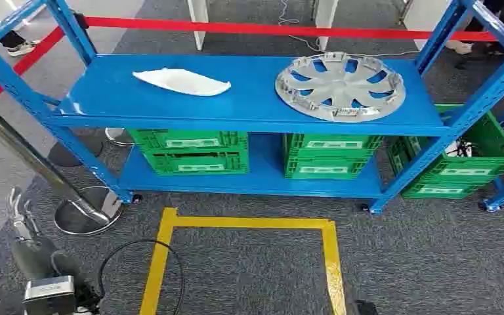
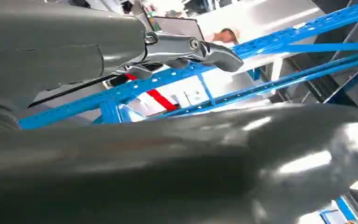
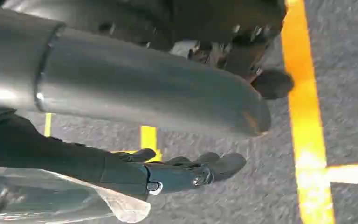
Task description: Take the parts from the cabinet and place them on the table.
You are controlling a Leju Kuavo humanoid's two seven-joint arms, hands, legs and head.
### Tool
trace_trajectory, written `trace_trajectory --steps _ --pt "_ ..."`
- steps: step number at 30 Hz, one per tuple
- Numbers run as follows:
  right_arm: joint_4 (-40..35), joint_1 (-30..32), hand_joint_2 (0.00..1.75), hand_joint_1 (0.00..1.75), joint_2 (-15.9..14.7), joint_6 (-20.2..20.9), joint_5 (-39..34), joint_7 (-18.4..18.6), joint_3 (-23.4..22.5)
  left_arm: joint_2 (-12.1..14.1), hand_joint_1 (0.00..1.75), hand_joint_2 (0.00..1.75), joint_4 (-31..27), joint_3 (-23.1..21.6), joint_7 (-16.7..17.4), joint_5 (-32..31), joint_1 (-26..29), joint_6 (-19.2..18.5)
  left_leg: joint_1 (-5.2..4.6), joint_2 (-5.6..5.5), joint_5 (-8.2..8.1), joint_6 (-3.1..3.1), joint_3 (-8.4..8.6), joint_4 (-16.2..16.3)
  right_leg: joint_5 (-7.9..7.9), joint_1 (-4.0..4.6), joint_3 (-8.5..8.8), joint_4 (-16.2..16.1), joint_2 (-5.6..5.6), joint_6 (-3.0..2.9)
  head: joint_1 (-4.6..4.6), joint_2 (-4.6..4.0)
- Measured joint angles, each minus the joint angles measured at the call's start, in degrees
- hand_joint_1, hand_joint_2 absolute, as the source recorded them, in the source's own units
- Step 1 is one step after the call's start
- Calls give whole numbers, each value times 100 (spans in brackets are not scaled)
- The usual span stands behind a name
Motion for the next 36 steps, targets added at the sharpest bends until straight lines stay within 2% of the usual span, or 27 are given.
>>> trace_trajectory --steps 1,2,5,6,7,8,10,11,12,14,15,17,18,20,21,22,23,25,26,27,29,30,31,32,34,35,36 --pt "0 10 0 0 0 -2 9 4 22 0 0 0 -24 0 -2 0 5 0 14 4 -60 -43 -2 71 -1 -25 49 -29 -9 -26 3 0" --pt "4 5 0 0 -2 -15 9 4 26 0 0 0 -33 0 -18 -2 -2 2 19 11 -170 -81 -109 313 -29 -32 89 -34 -17 -69 -46 0" --pt "9 -7 0 0 0 0 11 7 37 2 0 0 -33 0 -15 -24 21 2 81 11 -613 -157 -833 1606 -116 -33 182 -34 -17 -102 -32 0" --pt "11 0 0 0 -2 0 11 7 41 2 0 0 -33 0 -15 -22 22 2 95 11 -588 -166 -991 1797 -147 -39 223 -34 -17 -98 -39 0" --pt "13 6 0 0 -2 0 9 7 44 2 0 0 -33 0 -15 -20 23 2 107 13 -394 -172 -1003 1699 -188 -46 280 -34 -13 -90 -37 0" --pt "15 8 0 0 -2 0 9 7 48 2 0 0 -33 0 -15 -20 23 2 115 13 -117 -169 -914 1399 -231 -57 338 -34 -9 -72 -39 0" --pt "15 5 0 0 -2 0 11 7 59 4 0 0 -33 0 -15 -20 20 2 121 22 497 -154 -570 459 -331 -77 467 -34 4 -2 -42 0" --pt "20 5 0 0 -2 0 9 7 61 4 0 0 -31 0 -15 -20 19 0 78 38 380 -139 -503 394 -368 -51 449 -47 4 41 -48 0" --pt "20 -8 0 0 -2 2 11 11 61 -4 0 0 -44 -2 -17 -26 22 7 73 36 302 -83 -406 189 -397 -44 461 -32 8 76 -83 0" --pt "20 -13 0 0 0 2 11 7 68 0 0 0 -46 0 -17 -22 29 9 53 19 255 -19 -445 212 -387 -59 446 -102 -27 126 -50 0" --pt "20 -17 0 0 0 9 9 7 68 -2 0 0 -46 2 -17 -22 31 11 59 9 252 16 -430 169 -396 -59 536 -131 -31 166 -48 0" --pt "17 -22 0 0 0 158 2 -88 68 -9 0 0 -52 -4 -17 -31 27 11 95 15 240 84 -330 97 -526 -62 426 63 -22 196 -22 0" --pt "17 -24 0 0 0 255 -4 -172 68 -9 0 0 -52 -4 -17 -33 20 11 93 23 219 116 -316 95 -688 -53 188 483 -18 196 -4 0" --pt "17 -8 0 0 0 330 7 -258 70 -9 0 0 -52 -4 -17 -33 32 11 63 32 165 176 -277 95 -960 -41 -439 1461 -16 191 2 0" --pt "20 7 0 0 0 352 9 -260 70 -9 0 0 -52 -4 -17 -33 34 11 50 28 134 195 -248 95 -957 -36 -671 1738 -16 187 -2 0" --pt "20 24 0 0 0 365 9 -278 72 -9 0 0 -52 -4 -17 -33 41 11 38 10 97 198 -195 95 -785 -31 -768 1729 -15 174 11 0" --pt "20 31 0 0 0 385 13 -302 72 -9 0 0 -52 -4 -17 -26 44 7 28 -7 51 197 -129 95 -485 -22 -728 1455 -14 154 9 0" --pt "20 25 0 0 -2 402 15 -330 72 -9 0 0 -52 -7 -17 -9 43 0 9 -15 -55 183 37 94 212 12 -410 490 -12 67 11 0" --pt "20 25 0 0 -4 402 15 -334 72 -9 0 0 -52 -7 -17 -9 45 -2 14 -13 -99 165 45 83 183 34 -312 342 -12 13 2 0" --pt "28 19 0 0 -24 402 13 -336 72 -7 0 0 -52 -9 -15 -7 40 -2 -12 -26 -139 112 45 109 147 58 -189 204 -7 1 -24 0" --pt "28 -1 0 0 -22 413 15 -354 74 -2 0 0 -55 -11 -15 -13 43 -4 10 -11 -128 75 49 65 72 76 -167 137 4 -18 -46 0" --pt "28 16 0 0 -22 413 13 -363 74 -2 0 0 -59 -11 -15 -17 41 -4 10 -11 -136 55 71 34 61 74 -159 115 3 -37 -22 0" --pt "28 27 0 0 -13 415 7 -378 74 0 0 0 -83 -11 -13 -18 48 -2 -1 -10 -189 9 92 43 72 5 -86 35 -8 -54 -37 0" --pt "28 32 0 0 -17 415 4 -400 72 2 0 0 -94 -11 -15 -20 45 -2 4 -1 -233 -34 63 180 61 1 -25 -6 -11 -75 -46 0" --pt "28 9 0 0 -20 409 -15 -409 70 7 0 0 -100 -11 -13 -15 48 -2 50 2 -546 -104 -337 943 11 -8 45 -21 -19 -125 -52 0" --pt "28 3 0 0 -17 409 -17 -411 70 9 0 0 -100 -11 -13 -18 65 -2 75 2 -714 -135 -635 1451 -26 -8 84 -21 -18 -129 -50 0" --pt "28 11 0 0 -17 411 -17 -409 70 11 0 0 -100 -11 -13 -18 75 -2 90 3 -759 -160 -850 1768 -60 -11 125 -21 -17 -125 -50 0"
